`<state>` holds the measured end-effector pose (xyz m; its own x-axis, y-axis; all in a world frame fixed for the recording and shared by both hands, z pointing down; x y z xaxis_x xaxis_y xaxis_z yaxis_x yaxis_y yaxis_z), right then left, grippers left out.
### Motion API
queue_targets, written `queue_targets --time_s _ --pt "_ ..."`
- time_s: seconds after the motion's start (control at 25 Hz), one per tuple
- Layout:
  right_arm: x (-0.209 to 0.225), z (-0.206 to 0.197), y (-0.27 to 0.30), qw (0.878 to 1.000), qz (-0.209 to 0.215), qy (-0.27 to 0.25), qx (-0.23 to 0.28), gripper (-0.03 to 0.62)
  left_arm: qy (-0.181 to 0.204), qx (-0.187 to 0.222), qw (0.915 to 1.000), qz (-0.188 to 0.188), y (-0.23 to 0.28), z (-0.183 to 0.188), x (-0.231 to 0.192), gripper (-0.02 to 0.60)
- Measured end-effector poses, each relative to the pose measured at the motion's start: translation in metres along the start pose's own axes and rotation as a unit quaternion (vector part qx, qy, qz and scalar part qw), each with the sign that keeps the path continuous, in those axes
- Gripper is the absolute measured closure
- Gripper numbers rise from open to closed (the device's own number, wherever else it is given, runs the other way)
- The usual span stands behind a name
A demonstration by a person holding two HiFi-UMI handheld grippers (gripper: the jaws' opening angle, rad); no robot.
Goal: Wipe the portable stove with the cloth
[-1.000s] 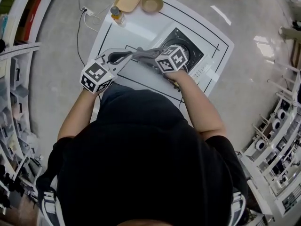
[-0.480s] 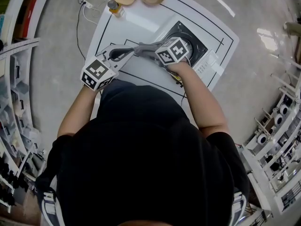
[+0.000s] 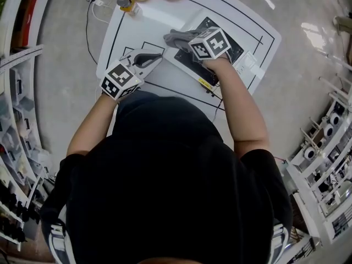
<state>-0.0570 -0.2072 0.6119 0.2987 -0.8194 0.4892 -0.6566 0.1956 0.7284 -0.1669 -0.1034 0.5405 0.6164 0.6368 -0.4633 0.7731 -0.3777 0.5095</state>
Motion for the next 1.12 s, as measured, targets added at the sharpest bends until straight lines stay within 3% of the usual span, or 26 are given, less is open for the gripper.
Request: queue_targets --time_s 0.32,0.68,1.12 --pt "0.04 0.012 -0.012 0.999 -0.039 0.006 0.021 0.476 -0.001 -0.034 0.9993 -0.012 0.035 -0.02 -0.014 0.549" --pt "0.087 0.019 -0.039 0.994 -0.094 0.026 0.056 0.476 0.018 -0.071 0.9968 -0.033 0.069 -0.024 -0.007 0.486" --pt "0.128 0.022 -0.063 0.977 -0.122 0.124 0.123 0.476 0.028 -0.102 0.9936 -0.038 0.084 -0.038 -0.011 0.414"
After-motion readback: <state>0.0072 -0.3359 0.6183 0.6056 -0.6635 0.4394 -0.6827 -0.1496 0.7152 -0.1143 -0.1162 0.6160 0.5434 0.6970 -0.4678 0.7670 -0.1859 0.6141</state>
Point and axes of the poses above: the fingertips, and each gripper's own axes: y forward along the fingers, x to its right, z out of its top, the point moved 6 cm from there along -y, backward along the fingers, and after that the axes turned 5 degrees about -y, right-handed, at the moved point
